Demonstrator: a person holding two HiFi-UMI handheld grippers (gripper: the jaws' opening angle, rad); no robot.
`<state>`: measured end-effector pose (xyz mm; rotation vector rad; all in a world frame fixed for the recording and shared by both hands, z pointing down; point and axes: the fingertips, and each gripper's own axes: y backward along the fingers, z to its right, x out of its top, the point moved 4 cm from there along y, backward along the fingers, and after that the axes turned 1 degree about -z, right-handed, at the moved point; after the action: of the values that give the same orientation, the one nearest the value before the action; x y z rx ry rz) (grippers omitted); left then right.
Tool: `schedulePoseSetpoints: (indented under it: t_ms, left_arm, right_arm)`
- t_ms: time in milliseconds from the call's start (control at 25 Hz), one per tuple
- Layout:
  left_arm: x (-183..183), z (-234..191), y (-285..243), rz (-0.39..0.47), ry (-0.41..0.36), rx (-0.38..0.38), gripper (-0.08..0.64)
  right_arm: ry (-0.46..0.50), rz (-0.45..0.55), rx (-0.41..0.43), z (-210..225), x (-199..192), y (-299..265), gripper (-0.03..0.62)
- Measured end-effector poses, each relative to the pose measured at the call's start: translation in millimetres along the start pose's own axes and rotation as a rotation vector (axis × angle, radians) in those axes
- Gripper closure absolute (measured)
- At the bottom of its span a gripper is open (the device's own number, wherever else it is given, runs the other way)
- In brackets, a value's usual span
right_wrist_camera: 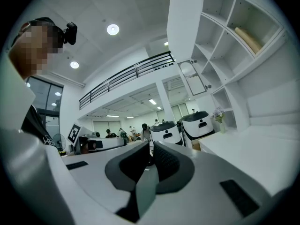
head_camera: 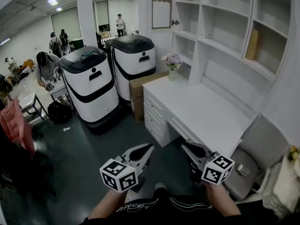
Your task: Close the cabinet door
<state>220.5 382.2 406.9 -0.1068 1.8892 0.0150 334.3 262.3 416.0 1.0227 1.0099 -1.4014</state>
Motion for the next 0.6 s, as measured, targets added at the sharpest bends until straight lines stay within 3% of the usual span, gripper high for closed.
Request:
schedulePoseSetpoints:
  t_ms: [280,600]
  left_arm:
    - [22.8,-66.8,-47.8,-0.001,-0.035,0.016,0.534]
    - [75.0,-190.5,-160.6,-0.02,-0.017,0.045,0.534]
  right_arm:
    - [-0.006,-0.003,0.057,60.0,18.4,-75.5,0.535]
    - [-0.039,-0.003,0.099,182.0,60.9,-199.0,0.535]
